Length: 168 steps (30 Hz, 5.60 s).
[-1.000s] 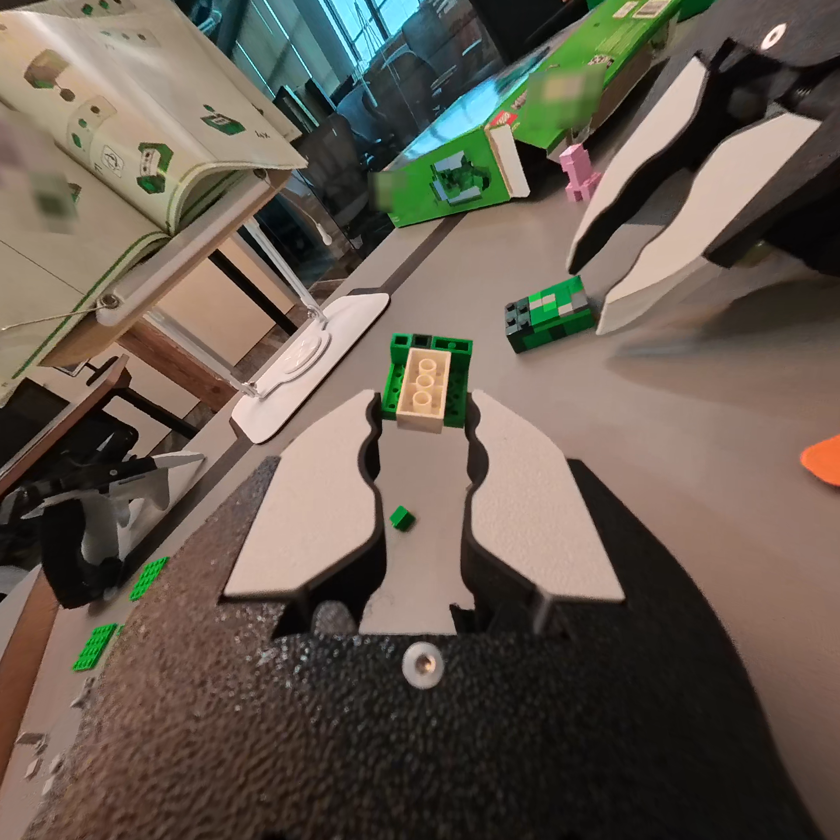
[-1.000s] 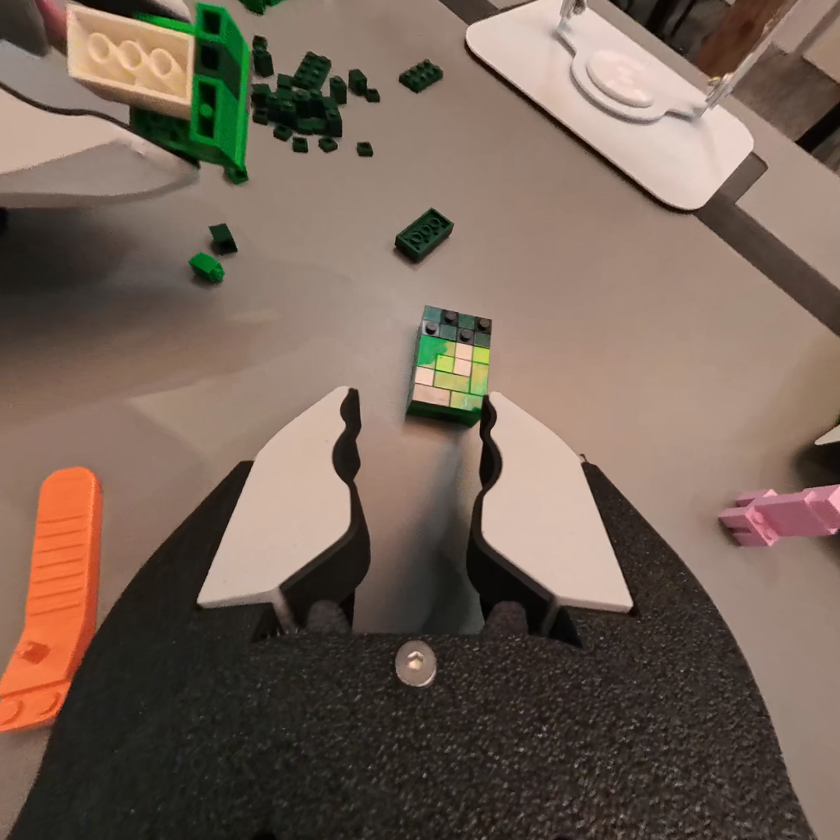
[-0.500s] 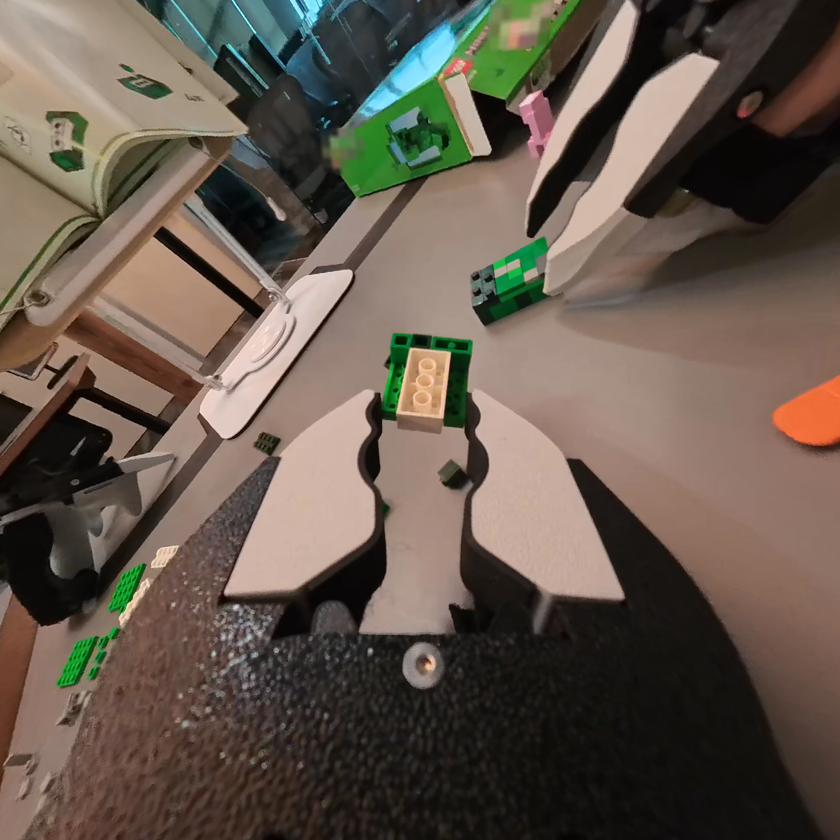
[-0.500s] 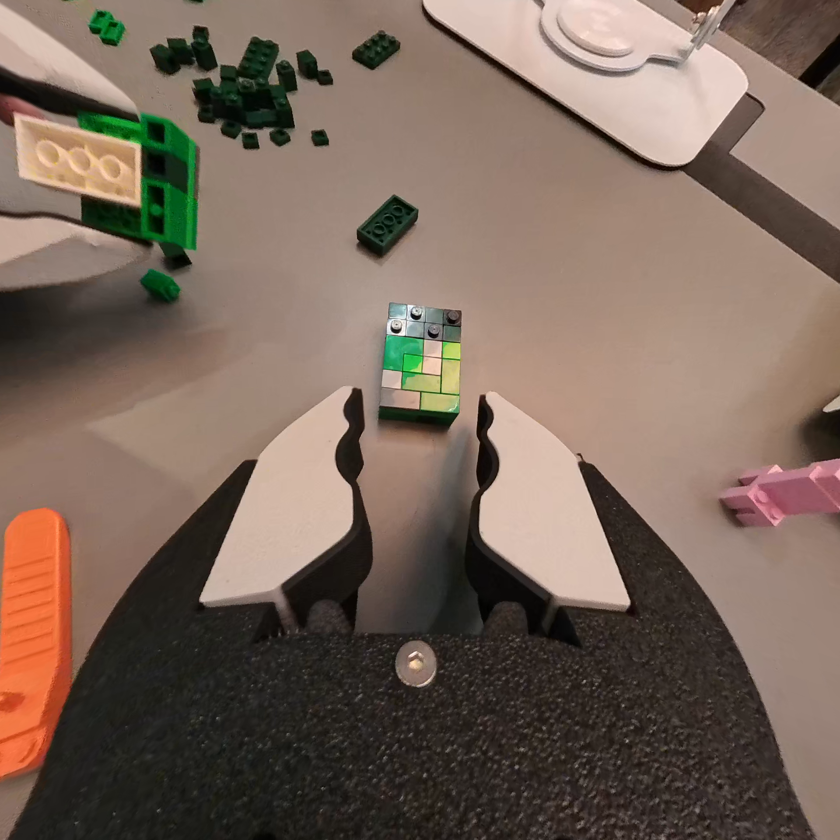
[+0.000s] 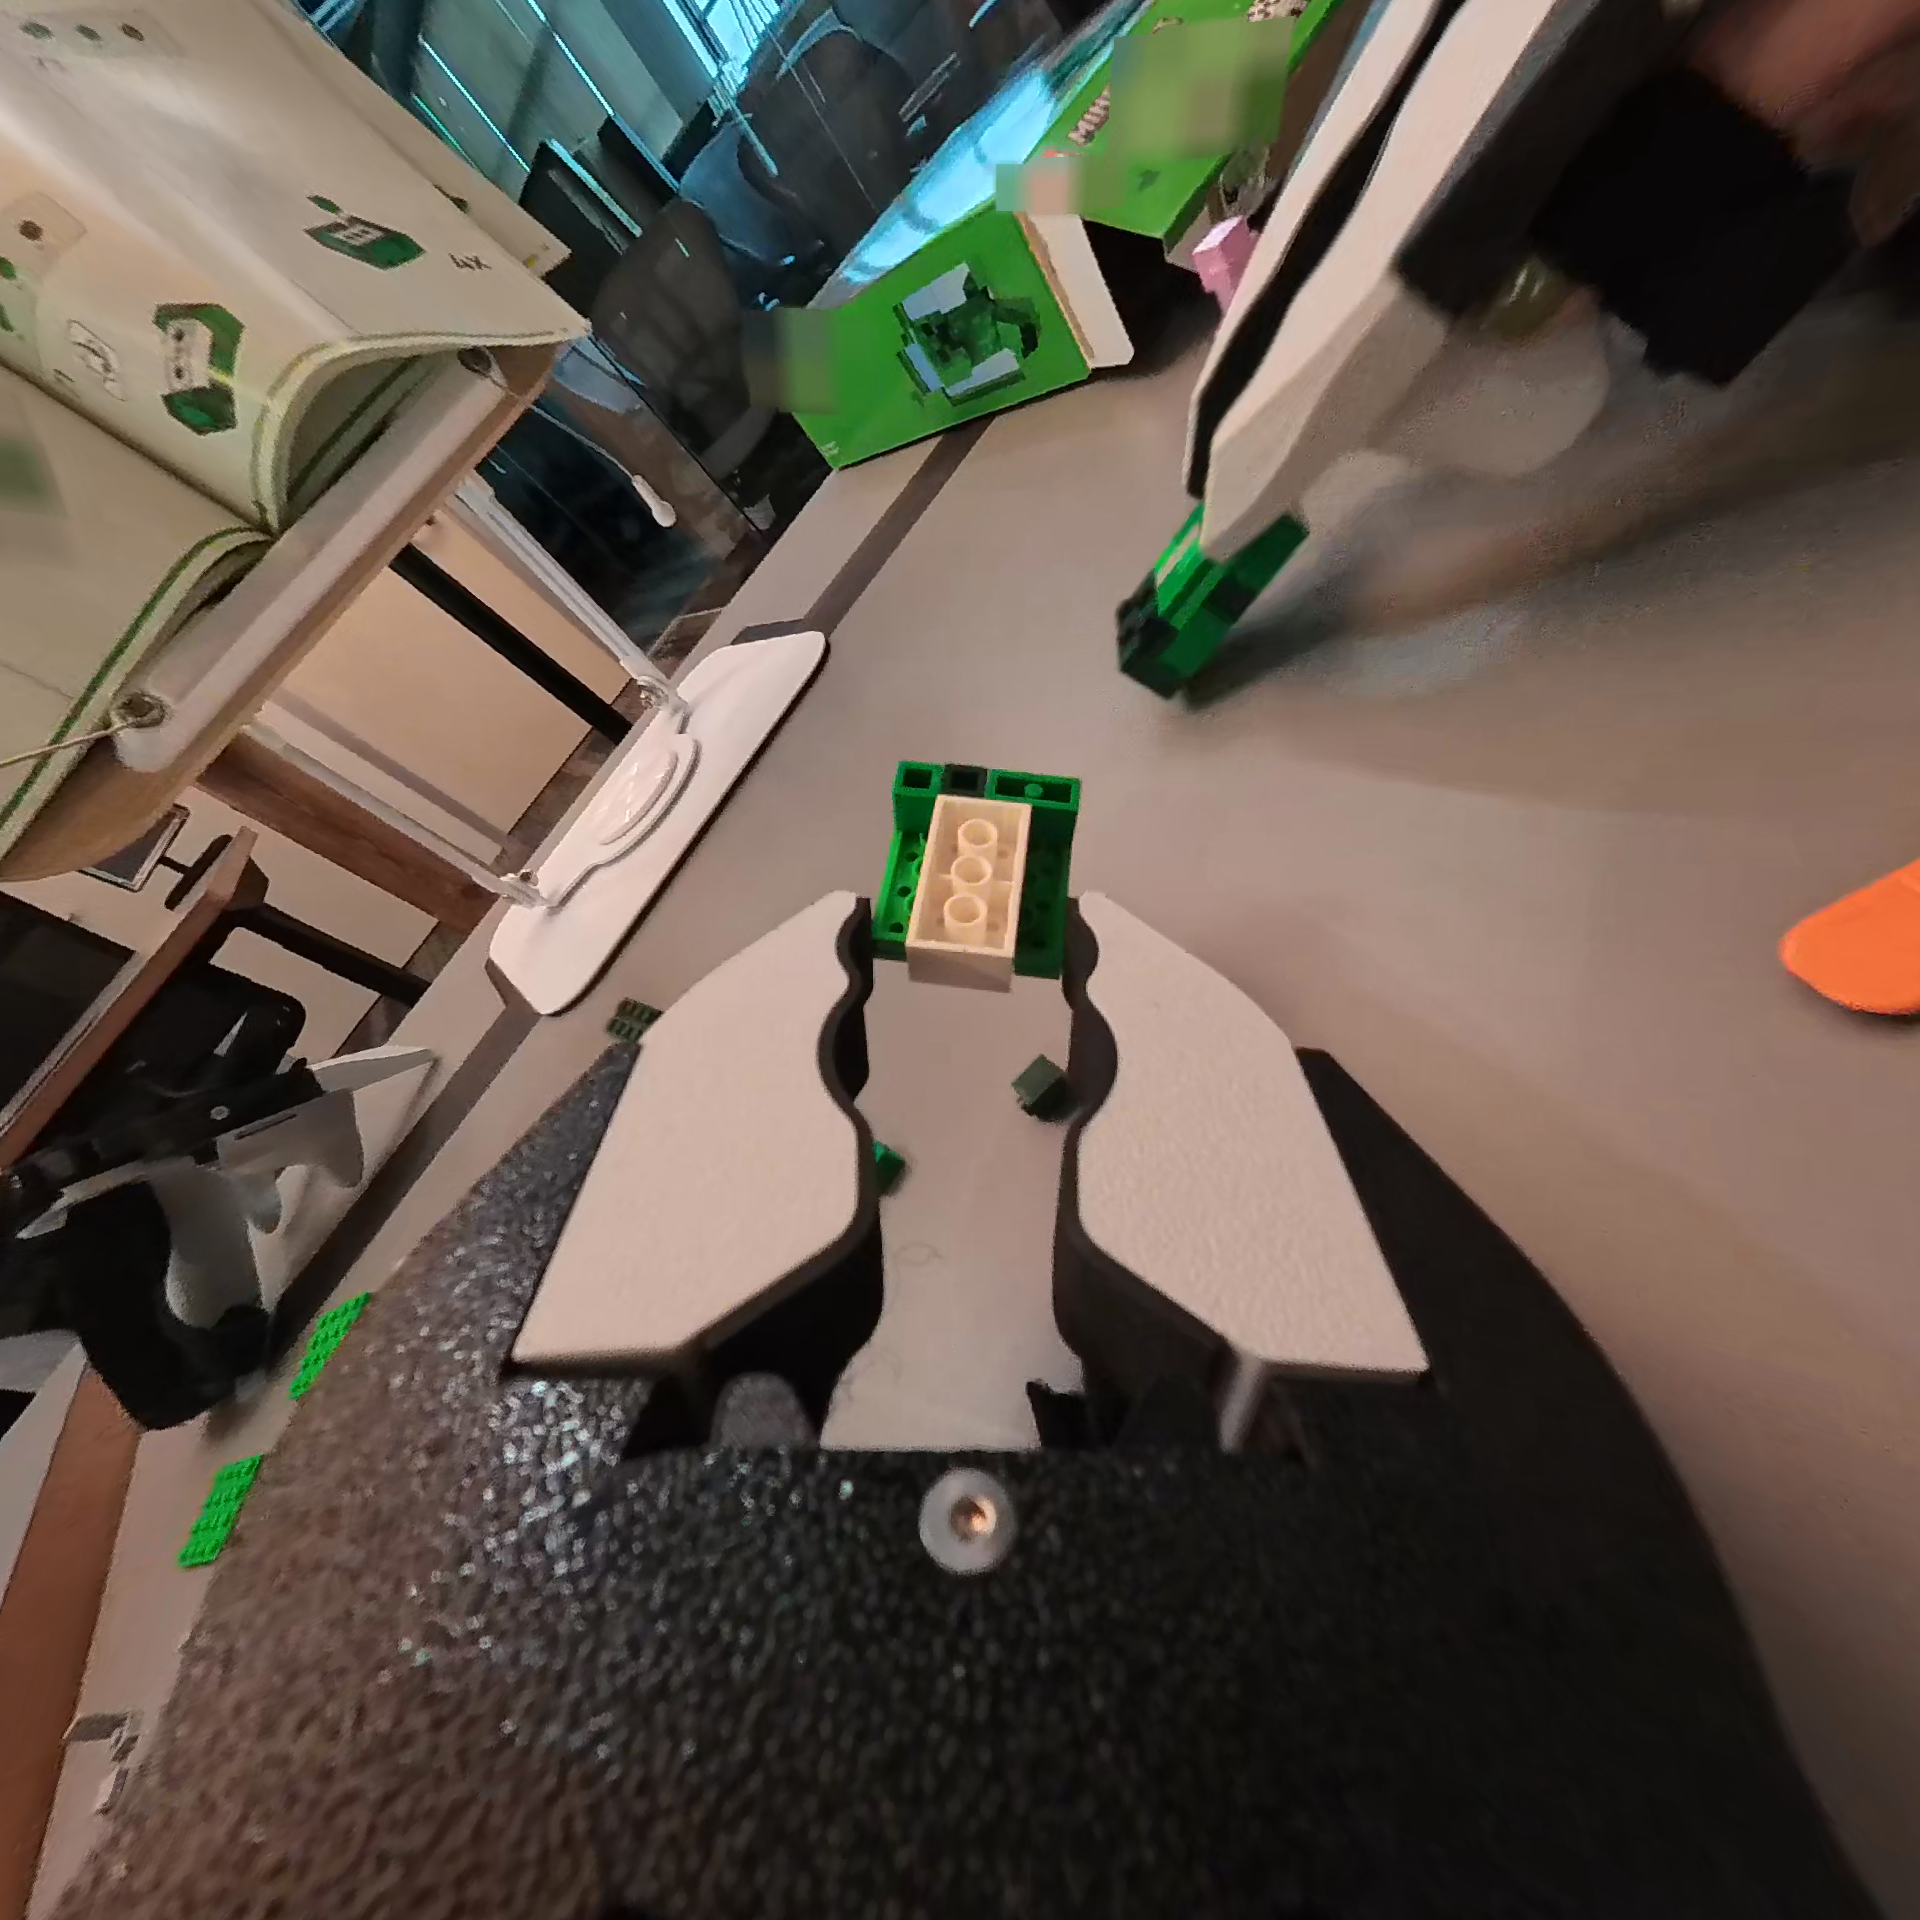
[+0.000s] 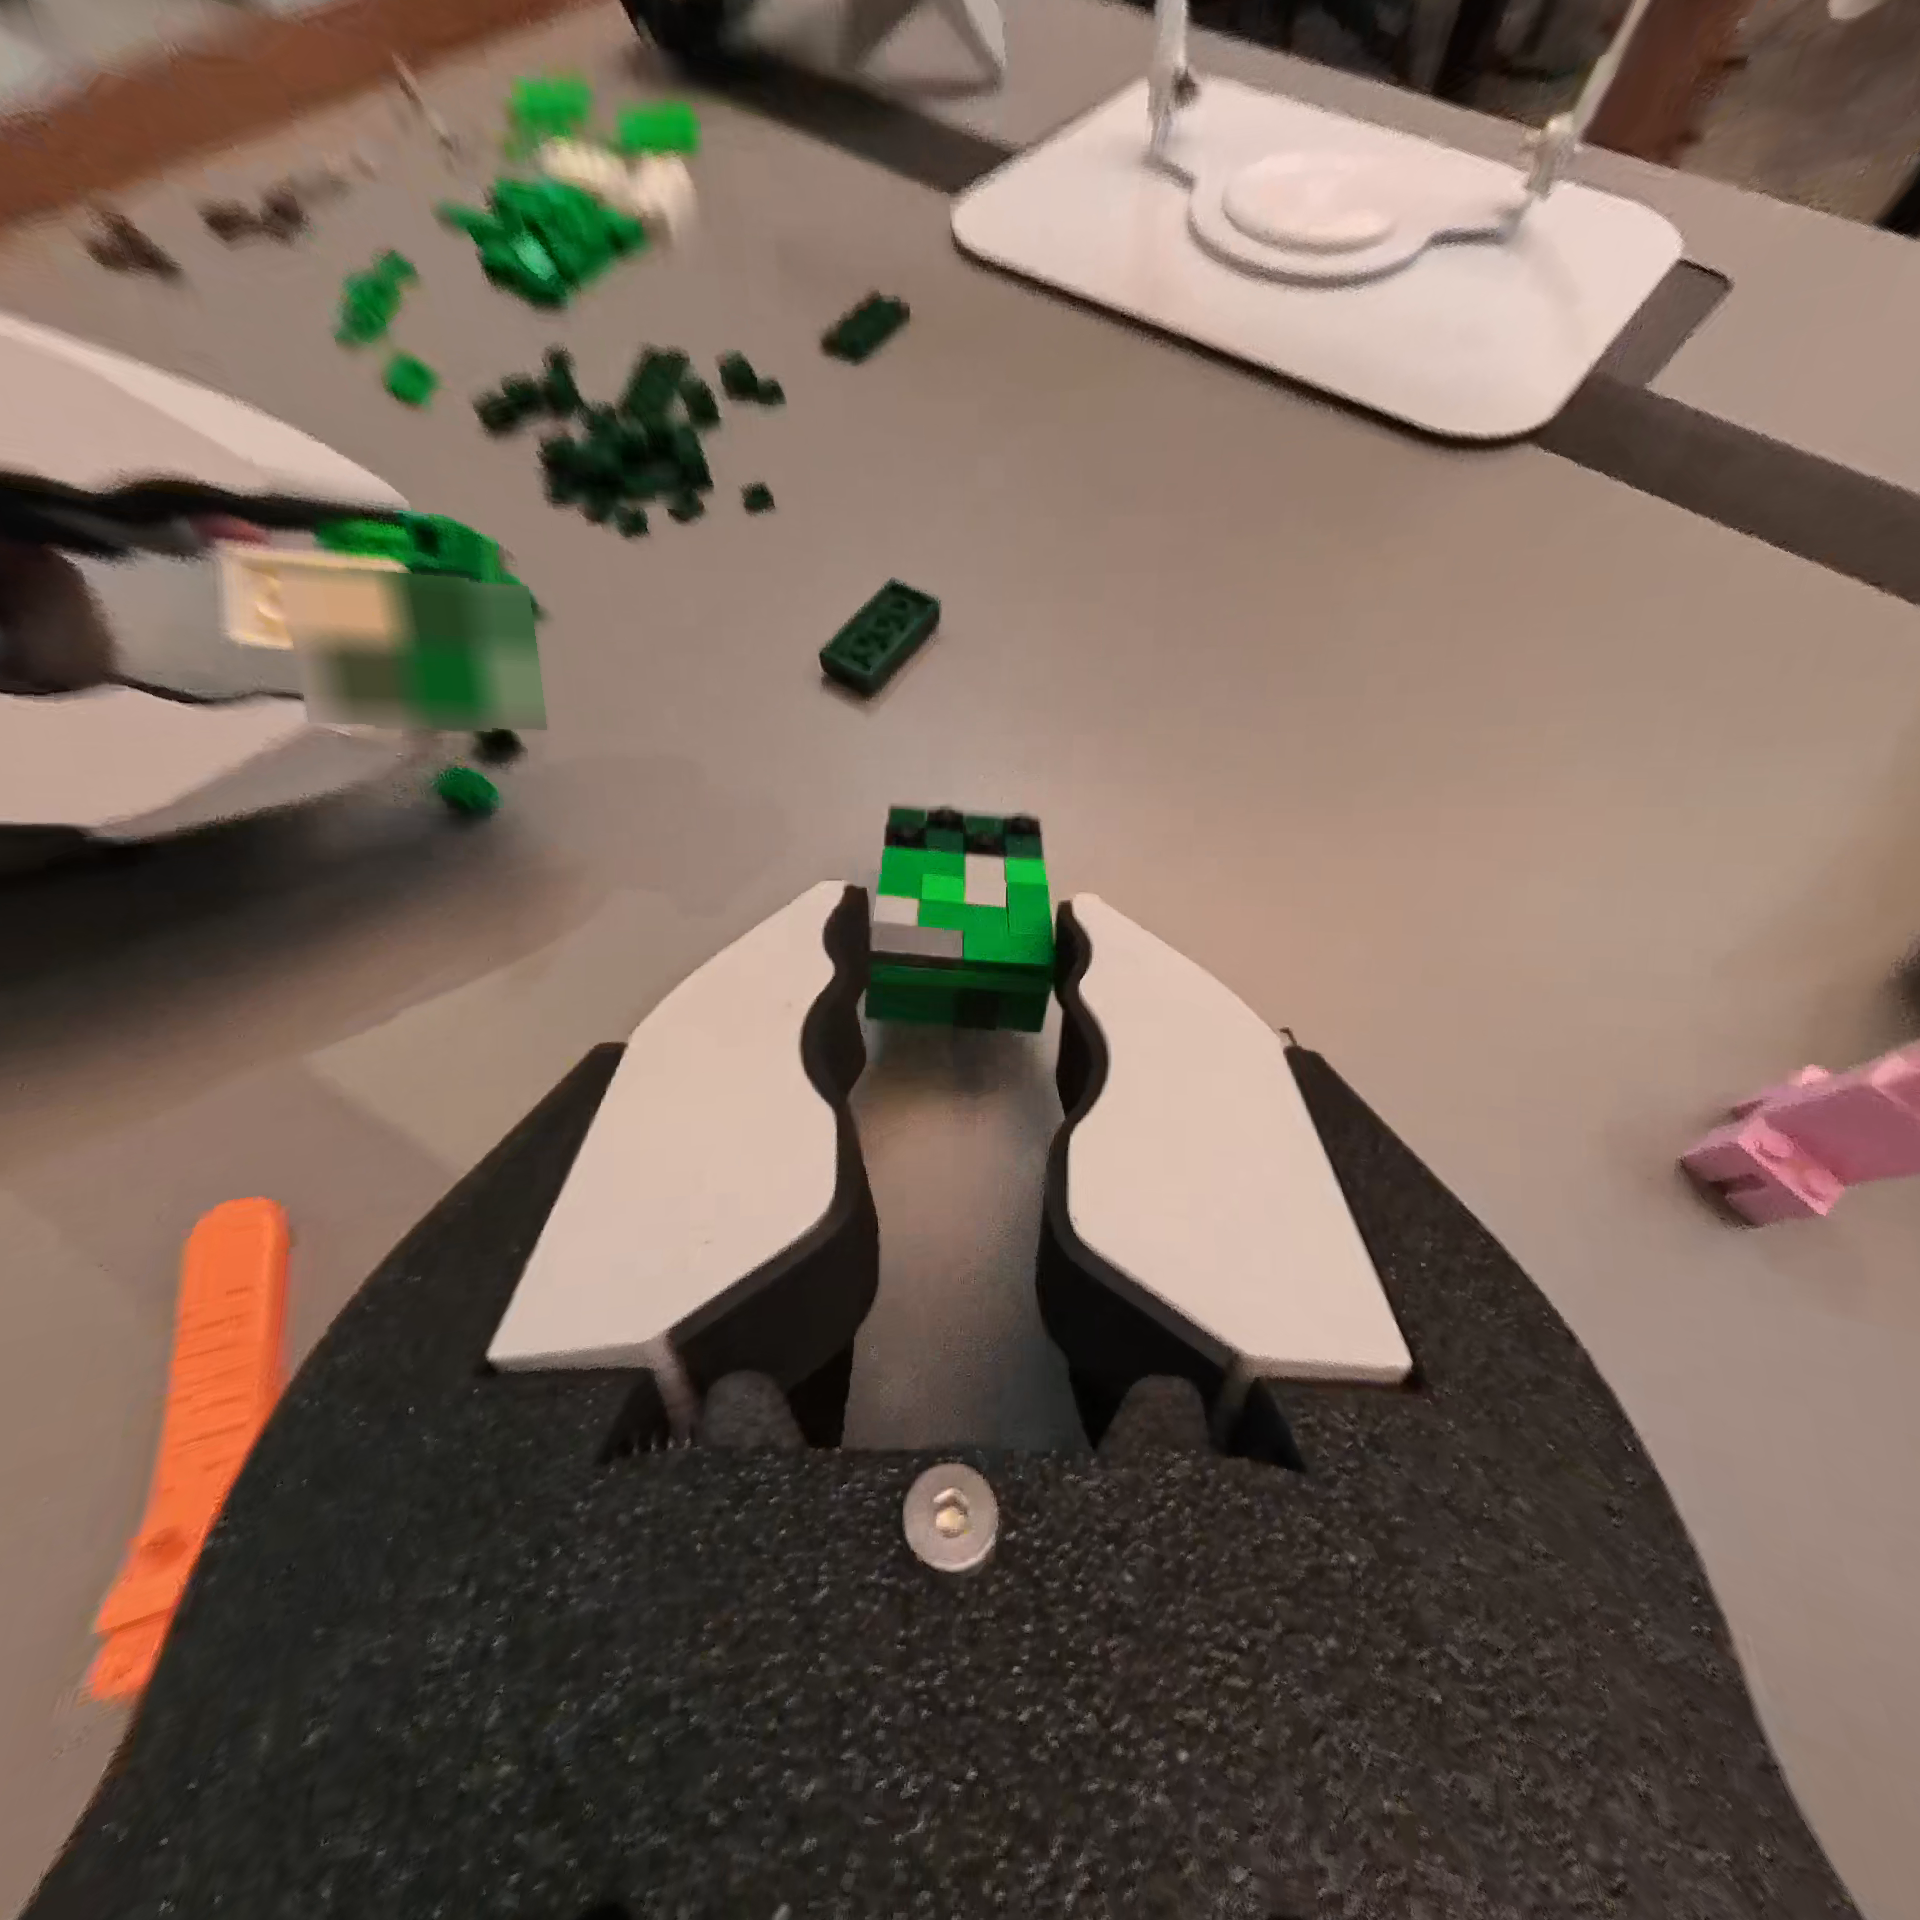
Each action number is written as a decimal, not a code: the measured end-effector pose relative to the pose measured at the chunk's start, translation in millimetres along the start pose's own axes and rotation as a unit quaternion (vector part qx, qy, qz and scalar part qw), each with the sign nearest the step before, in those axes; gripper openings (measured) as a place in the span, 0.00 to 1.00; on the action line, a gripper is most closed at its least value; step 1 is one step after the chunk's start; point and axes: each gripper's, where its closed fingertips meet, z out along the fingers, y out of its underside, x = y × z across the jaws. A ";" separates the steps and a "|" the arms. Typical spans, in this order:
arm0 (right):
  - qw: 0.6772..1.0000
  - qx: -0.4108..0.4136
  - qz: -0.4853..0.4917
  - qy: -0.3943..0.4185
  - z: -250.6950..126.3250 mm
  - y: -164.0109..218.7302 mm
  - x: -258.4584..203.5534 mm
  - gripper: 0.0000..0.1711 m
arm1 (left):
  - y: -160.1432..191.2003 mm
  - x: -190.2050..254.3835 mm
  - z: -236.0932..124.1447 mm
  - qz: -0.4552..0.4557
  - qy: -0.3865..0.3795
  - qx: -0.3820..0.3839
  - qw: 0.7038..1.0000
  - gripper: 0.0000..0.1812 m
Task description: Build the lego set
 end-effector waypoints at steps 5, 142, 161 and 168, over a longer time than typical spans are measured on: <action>0.979 0.102 0.147 -0.092 -30.6 -18.5 12.9 0.00 | -0.4 -0.5 -0.3 -0.009 0.001 0.003 1.000 0.20; 0.928 -0.051 -0.300 -0.213 13.1 -43.3 -107.5 0.04 | 25.8 -14.9 -20.9 -0.233 0.123 -0.056 0.963 0.20; 0.757 -0.278 -0.453 -0.380 -0.5 5.1 -149.0 0.05 | 22.4 60.3 -49.5 -0.331 0.371 -0.163 0.852 0.20; 0.741 -0.291 -0.482 -0.366 0.5 9.5 -150.5 0.05 | 21.7 59.6 -50.2 -0.348 0.377 -0.161 0.843 0.20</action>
